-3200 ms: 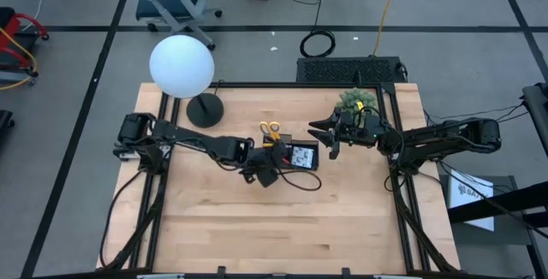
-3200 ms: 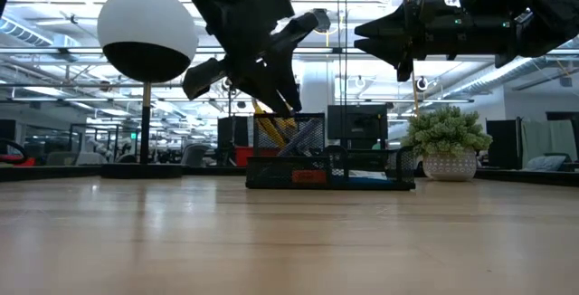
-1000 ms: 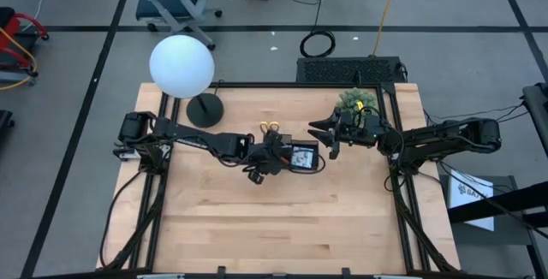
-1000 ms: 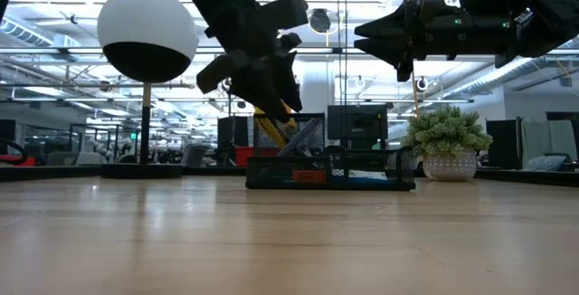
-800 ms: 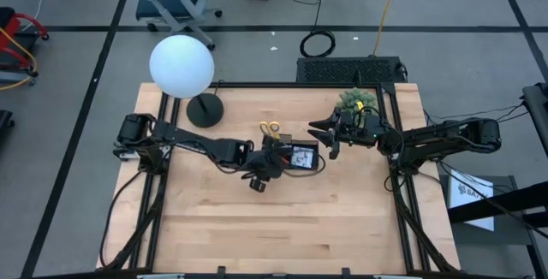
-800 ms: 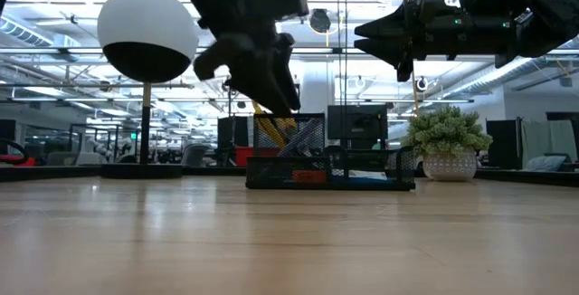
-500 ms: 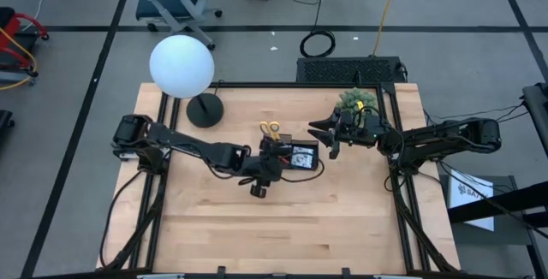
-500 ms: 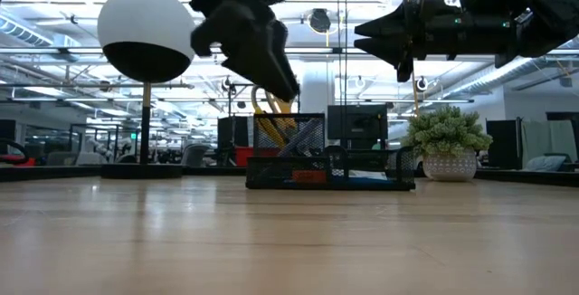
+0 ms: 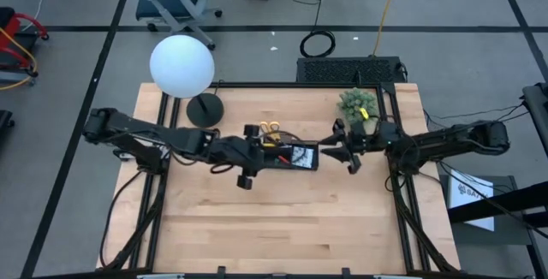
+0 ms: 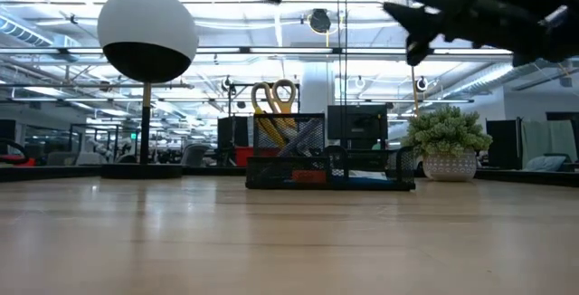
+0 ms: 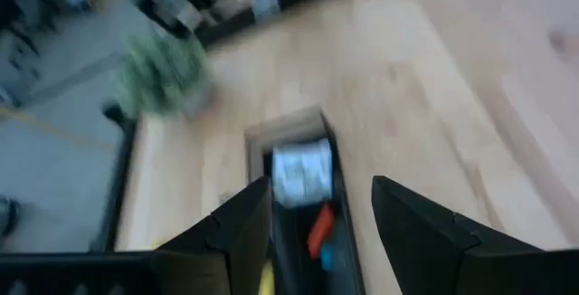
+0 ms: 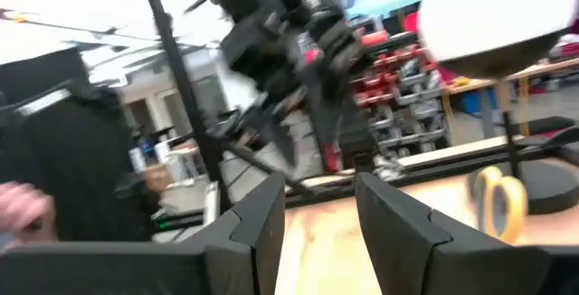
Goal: Pick and place office supplies into organizer
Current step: Return to Home Position
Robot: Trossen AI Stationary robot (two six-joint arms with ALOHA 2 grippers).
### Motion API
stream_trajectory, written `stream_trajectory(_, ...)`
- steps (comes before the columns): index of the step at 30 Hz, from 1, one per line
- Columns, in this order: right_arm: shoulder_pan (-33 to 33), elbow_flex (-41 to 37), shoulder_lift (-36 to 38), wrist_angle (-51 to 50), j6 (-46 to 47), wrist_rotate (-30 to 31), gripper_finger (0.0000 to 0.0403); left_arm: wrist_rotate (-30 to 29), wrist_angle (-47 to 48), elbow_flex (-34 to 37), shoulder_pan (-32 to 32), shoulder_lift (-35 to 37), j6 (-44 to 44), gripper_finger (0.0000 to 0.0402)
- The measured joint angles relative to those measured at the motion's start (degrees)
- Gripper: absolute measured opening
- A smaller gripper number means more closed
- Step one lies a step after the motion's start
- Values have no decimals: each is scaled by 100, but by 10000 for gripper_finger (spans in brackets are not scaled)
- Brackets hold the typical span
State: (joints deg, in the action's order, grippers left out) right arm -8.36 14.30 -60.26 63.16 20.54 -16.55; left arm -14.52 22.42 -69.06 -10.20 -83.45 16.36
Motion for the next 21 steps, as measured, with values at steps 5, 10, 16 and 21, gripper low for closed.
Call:
stream_trajectory(5,98,-438,736,244,125,-6,130,-3,-589,557,224,517,-22,192)
stream_trajectory(10,99,-611,1325,53,86,-7,130,226,-1097,1225,462,1051,-41,191)
stream_trajectory(16,111,-633,1807,85,-133,-170,130,541,-1393,2008,850,1819,-72,191)
stream_trajectory(21,203,-735,2223,189,-312,-215,130,832,-2034,2576,1019,2445,-129,191)
